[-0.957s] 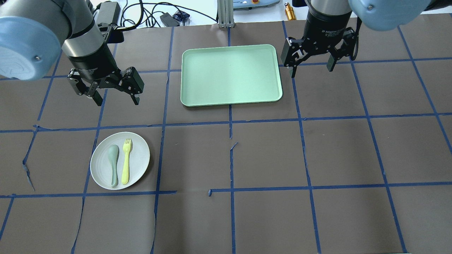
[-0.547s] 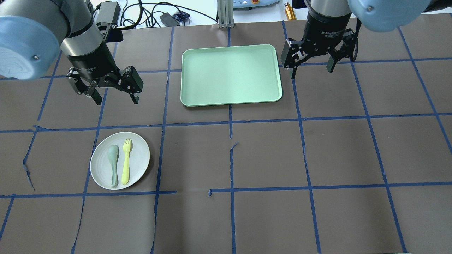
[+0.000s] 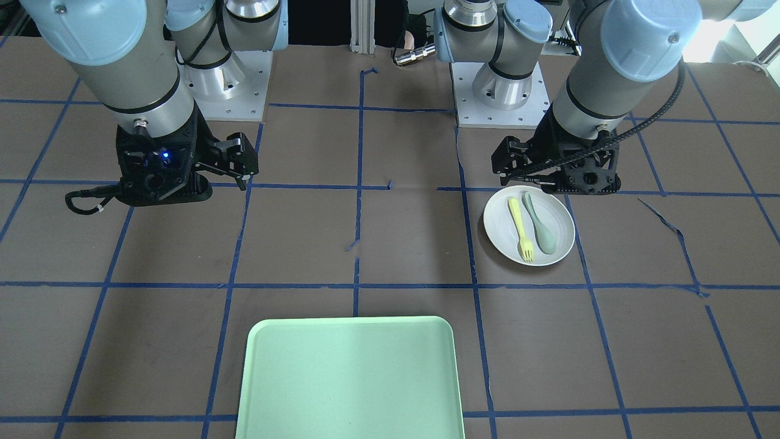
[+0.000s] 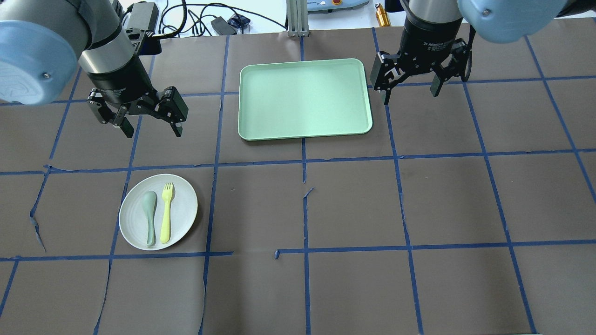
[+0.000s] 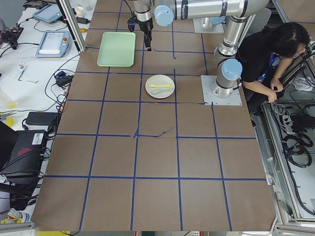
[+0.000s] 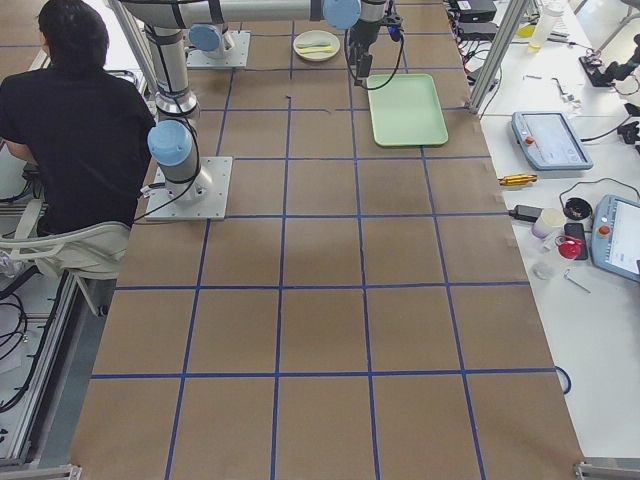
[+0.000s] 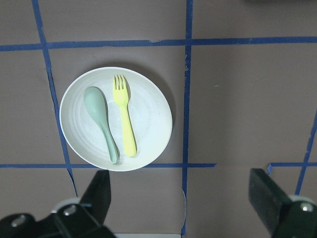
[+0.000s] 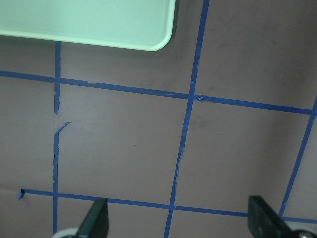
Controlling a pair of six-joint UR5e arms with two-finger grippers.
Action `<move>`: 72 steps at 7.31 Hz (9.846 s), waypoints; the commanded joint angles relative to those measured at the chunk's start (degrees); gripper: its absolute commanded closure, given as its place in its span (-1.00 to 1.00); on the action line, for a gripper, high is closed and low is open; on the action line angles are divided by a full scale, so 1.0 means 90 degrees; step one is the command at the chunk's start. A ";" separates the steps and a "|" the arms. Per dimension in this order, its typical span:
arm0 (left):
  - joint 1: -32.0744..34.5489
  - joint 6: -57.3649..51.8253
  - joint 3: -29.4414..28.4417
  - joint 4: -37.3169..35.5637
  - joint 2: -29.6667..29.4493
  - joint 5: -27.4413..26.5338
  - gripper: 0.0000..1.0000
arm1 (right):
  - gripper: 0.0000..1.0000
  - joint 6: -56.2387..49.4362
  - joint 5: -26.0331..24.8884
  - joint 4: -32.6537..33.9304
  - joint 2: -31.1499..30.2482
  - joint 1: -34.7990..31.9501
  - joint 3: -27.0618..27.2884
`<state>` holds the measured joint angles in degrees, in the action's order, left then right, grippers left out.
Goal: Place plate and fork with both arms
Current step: 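Move the left gripper down toward the rim of the white plate, then grasp the white plate rim with the left gripper, then lift the plate with the left gripper and carry it onto the green tray, then release the plate with the left gripper while the right gripper moves over it, then lower the right gripper and grasp the yellow fork on the plate, then lift the yellow fork with the right gripper and set it beside the plate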
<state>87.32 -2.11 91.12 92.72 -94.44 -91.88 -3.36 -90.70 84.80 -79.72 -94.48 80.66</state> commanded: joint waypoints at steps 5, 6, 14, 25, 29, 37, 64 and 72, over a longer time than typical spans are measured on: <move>-0.2481 -0.1372 0.2026 -0.2121 -0.0239 0.0538 -0.96 | -1.00 0.0002 0.0009 0.0138 0.0059 0.0000 0.0042; -0.2959 -0.1986 0.2585 -0.2690 -0.0336 0.0676 -0.87 | -1.00 0.0012 0.0009 0.0128 0.0059 -0.0010 0.0042; -0.3335 -0.2802 0.3274 -0.2793 -0.1040 0.0619 -0.19 | -1.00 -0.0086 0.0000 0.0148 0.0176 -0.0010 0.0052; -0.2813 -0.1675 0.1080 -0.0664 -0.1137 0.1886 1.00 | -1.00 -0.0115 -0.0098 0.0236 0.0206 0.0000 0.0052; -0.0605 -0.0187 -0.0891 -0.1385 -0.2578 0.2318 1.00 | -1.00 -0.0105 -0.0088 0.0236 0.0206 0.0020 0.0052; 0.0814 0.0928 -0.3152 -0.2224 -0.4984 0.2582 1.00 | -1.00 -0.0105 -0.0079 0.0236 0.0215 0.0049 0.0062; -0.1158 -0.1524 -0.0583 -0.1543 -0.2242 0.0873 -1.00 | 1.00 0.1739 0.0547 0.4161 0.3938 -0.0947 -0.1257; -0.1060 -0.1445 -0.0409 -0.1397 -0.1988 0.0873 -1.00 | 1.00 0.0705 0.0517 0.4103 0.3731 -0.0068 -0.0896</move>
<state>77.60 -15.27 86.50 80.07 -112.84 -83.95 3.08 -86.11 121.66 -46.76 -95.32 71.67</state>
